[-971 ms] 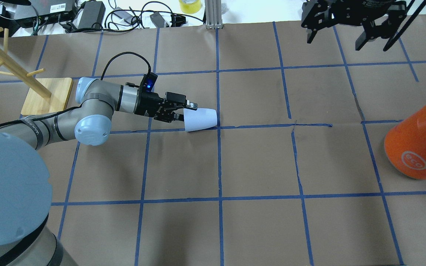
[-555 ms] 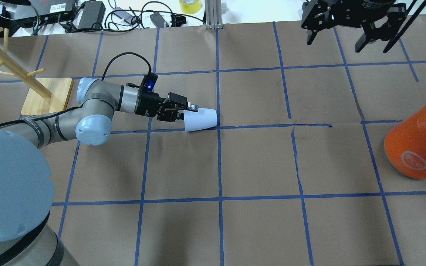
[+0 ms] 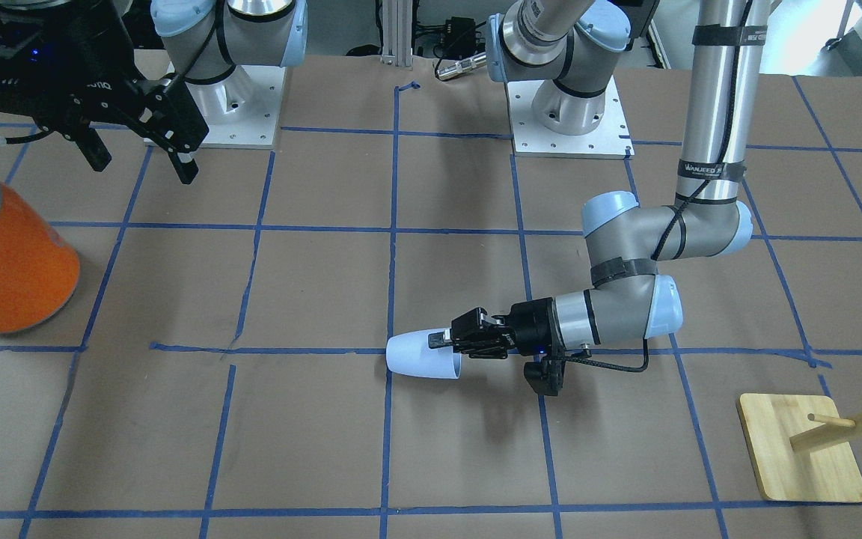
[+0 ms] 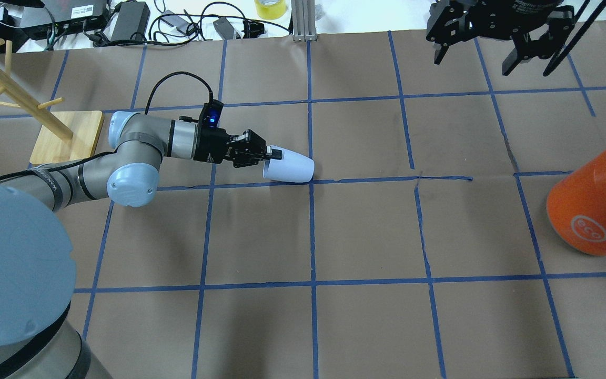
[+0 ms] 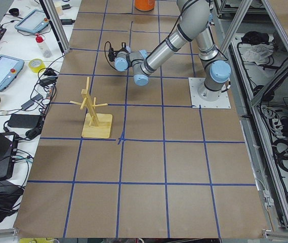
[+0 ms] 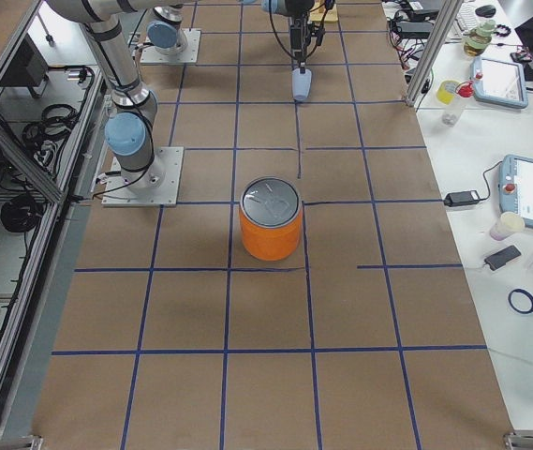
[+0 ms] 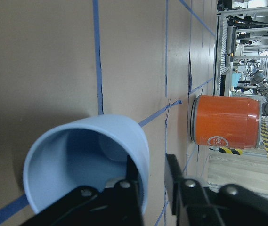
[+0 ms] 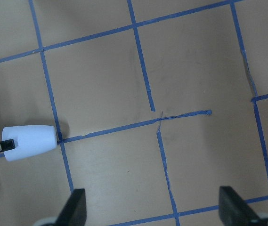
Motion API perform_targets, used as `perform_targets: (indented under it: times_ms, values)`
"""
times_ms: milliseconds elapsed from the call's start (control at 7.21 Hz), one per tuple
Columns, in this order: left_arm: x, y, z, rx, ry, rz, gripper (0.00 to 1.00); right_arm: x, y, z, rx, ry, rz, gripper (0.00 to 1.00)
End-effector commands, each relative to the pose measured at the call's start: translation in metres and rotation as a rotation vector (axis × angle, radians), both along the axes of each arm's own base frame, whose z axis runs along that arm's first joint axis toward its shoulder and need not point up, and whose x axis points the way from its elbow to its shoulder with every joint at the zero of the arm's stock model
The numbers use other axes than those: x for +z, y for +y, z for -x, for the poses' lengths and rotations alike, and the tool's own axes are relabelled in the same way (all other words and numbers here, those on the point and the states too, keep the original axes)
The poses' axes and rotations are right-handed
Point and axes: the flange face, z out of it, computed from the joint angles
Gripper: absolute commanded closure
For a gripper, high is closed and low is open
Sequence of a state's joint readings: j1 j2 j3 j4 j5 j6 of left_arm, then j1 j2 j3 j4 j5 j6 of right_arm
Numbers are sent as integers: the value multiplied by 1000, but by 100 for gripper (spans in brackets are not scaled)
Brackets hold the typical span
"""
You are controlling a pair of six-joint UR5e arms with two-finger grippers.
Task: Flip cup
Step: 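Close the left gripper on the cup's rim, then lift the cup with the left gripper and rotate it upright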
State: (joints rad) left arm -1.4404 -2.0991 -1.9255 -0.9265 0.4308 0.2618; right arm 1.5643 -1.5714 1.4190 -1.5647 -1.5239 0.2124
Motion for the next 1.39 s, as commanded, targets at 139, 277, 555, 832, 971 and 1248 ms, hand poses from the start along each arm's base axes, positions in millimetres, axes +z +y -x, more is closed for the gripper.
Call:
perform_targets:
  times_ms: [139, 277, 555, 832, 971, 1248]
  values:
    - [31, -2, 1, 64, 15, -80, 100, 0, 0, 0, 1, -2, 0, 0]
    - [64, -11, -3, 105, -35, -94, 100, 0, 0, 0, 3, -2, 0, 0]
    - [107, -30, -34, 131, -507, 11, 100, 0, 0, 1, 4, 2, 1, 0]
    - [133, -33, -60, 137, -834, 92, 100, 1, 0, 0, 7, -1, 1, 0]
    - [150, -44, -73, 99, -965, 166, 100, 0, 0, 1, 6, -1, 0, 0]
    - [160, -65, -91, -80, -1146, 296, 100, 0, 0, 2, 4, 2, 0, 0]
